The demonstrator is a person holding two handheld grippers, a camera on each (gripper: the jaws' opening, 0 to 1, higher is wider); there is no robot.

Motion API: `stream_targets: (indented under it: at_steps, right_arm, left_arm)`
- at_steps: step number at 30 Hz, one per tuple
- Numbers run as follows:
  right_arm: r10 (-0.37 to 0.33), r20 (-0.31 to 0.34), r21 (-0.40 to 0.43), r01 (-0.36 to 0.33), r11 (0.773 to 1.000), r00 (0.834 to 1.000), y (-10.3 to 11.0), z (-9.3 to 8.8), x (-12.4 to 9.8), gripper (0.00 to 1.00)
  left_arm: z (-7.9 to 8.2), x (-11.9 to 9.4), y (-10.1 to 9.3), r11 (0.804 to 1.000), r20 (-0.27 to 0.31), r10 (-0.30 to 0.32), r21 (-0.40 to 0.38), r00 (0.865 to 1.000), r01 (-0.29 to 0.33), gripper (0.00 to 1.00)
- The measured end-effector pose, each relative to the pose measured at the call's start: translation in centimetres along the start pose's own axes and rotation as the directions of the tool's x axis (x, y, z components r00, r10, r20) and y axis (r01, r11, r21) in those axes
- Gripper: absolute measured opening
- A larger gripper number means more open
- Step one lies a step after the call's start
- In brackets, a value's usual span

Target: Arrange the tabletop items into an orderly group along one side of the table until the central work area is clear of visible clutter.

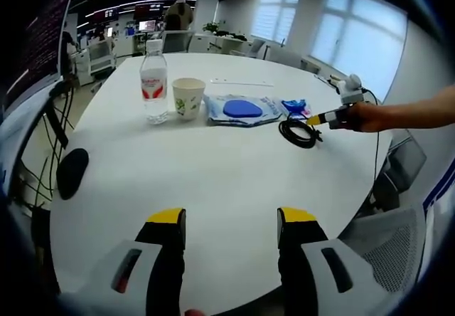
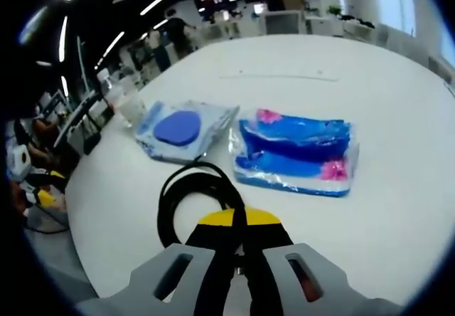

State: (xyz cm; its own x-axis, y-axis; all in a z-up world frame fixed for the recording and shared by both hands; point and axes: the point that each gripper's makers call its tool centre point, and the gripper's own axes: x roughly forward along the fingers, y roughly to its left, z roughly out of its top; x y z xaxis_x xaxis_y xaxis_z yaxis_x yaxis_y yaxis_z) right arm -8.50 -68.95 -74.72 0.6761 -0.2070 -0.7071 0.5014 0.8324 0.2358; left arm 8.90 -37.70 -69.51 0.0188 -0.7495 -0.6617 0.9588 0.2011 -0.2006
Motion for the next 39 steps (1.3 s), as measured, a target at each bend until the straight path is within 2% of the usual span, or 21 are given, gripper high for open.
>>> stream_targets:
  at_steps: [8, 14, 19, 30, 35, 39]
  right_arm:
    - [-0.003, -0.001, 0.008, 0.003, 1.0, 1.0, 0.0, 0.0, -0.3, 0.02]
    - [0.006, 0.037, -0.004, -0.006, 1.0, 0.999, 0.4, 1.0, -1.7, 0.12]
    - [0.034, 0.094, -0.07, -0.027, 0.997, 0.995, 2.0, 1.9, -4.0, 0.21]
    - [0.085, 0.132, -0.124, -0.068, 0.99, 0.988, 5.3, 0.4, -9.1, 0.38]
    - [0.131, 0.132, -0.178, -0.106, 0.978, 0.983, 8.5, -0.9, -11.8, 0.47]
    - [0.146, 0.118, -0.203, -0.12, 0.972, 0.982, 10.4, -2.3, -12.9, 0.57]
  left_arm:
    - [0.1, -0.1, 0.1, 1.0, 0.004, -0.003, 0.002, 1.0, 0.003, 0.52]
    - [0.6, -0.4, 0.0, 1.0, 0.013, -0.01, 0.009, 1.0, 0.01, 0.53]
    - [1.3, -0.6, 0.0, 1.0, 0.025, -0.015, 0.019, 1.0, 0.015, 0.53]
    - [2.3, -1.2, -0.6, 0.999, 0.05, -0.029, 0.043, 0.998, 0.027, 0.53]
    - [2.4, -1.7, -0.7, 0.999, 0.065, -0.035, 0.043, 0.997, 0.032, 0.54]
    - [2.4, -2.1, -0.6, 0.999, 0.077, -0.035, 0.038, 0.996, 0.032, 0.54]
